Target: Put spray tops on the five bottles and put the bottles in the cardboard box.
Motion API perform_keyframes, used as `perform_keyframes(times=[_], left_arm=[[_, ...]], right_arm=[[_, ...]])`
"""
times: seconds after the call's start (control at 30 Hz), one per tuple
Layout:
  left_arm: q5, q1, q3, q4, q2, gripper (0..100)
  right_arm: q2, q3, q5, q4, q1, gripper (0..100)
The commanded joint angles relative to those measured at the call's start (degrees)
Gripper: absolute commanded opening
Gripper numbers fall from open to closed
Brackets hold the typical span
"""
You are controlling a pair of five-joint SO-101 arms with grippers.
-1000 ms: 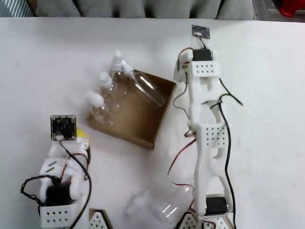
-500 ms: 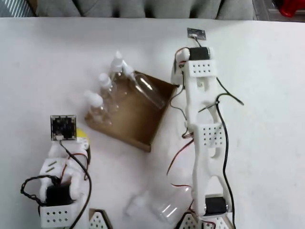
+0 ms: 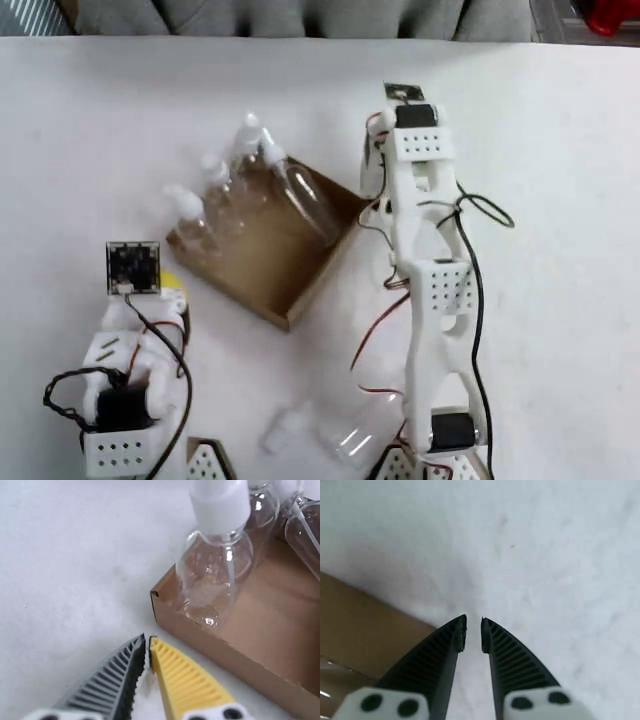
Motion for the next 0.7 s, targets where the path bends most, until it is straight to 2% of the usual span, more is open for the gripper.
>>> perform_keyframes(times=[0.0,0.67], left_arm=[[-0.53,-0.75,-0.18,-1.85,-0.4,2],[-0.53,-0.75,-0.18,-1.85,-0.4,2]], right_arm=[[-7.87,6.07,0.79,1.45,-1.1,1.6],[-28.26,35.87,0.79,1.19,-5.14,1.6]])
